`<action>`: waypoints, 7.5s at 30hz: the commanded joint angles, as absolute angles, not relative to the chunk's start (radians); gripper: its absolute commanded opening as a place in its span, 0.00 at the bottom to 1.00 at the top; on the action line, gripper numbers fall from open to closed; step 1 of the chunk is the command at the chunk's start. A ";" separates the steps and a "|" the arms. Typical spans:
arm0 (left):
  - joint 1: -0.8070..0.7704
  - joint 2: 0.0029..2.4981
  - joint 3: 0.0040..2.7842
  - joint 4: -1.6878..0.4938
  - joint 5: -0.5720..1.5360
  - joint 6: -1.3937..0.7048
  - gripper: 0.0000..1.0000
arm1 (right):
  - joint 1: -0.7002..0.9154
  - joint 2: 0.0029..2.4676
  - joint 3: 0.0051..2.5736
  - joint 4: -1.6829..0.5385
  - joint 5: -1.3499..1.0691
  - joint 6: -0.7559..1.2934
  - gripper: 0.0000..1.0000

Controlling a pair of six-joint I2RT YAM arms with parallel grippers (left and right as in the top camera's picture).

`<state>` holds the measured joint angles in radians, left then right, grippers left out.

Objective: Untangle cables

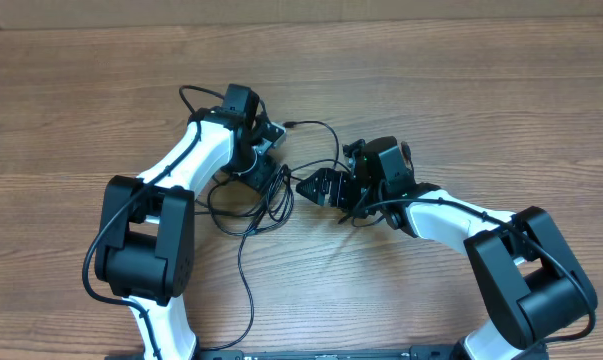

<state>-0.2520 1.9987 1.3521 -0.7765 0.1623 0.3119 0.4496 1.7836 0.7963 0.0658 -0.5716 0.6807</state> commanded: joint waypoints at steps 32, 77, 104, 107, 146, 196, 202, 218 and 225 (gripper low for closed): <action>-0.033 2.157 1.555 -1.081 -0.223 -0.324 0.04 | 0.449 1.790 0.799 0.065 -0.551 0.681 1.00; -0.244 2.041 1.779 -1.254 0.500 -0.024 0.13 | 0.203 1.790 0.798 -0.034 -0.560 0.733 1.00; -0.459 2.041 1.708 -1.144 -0.007 -0.382 0.24 | 0.084 1.790 0.799 -0.058 -0.563 0.733 1.00; -0.459 2.041 1.701 -1.140 -0.007 -0.382 0.18 | 0.084 1.790 0.799 -0.058 -0.563 0.733 1.00; -0.470 1.958 1.788 -1.092 -0.010 -0.310 0.04 | 0.084 1.790 0.798 -0.059 -0.595 0.733 1.00; -0.469 1.565 1.802 -1.073 -0.029 0.096 0.57 | 0.085 1.790 0.798 -0.022 -0.900 0.422 1.00; -0.461 1.700 1.802 -0.930 -0.033 -0.033 0.57 | 0.085 1.790 0.798 -0.019 -0.902 0.422 1.00; -0.461 2.124 1.802 -0.535 -0.036 -0.022 0.63 | 0.084 1.790 0.798 -0.001 -0.897 0.421 1.00; -0.459 2.204 1.802 -0.459 -0.037 -0.022 0.58 | 0.085 1.790 0.799 -0.001 -0.897 0.421 1.00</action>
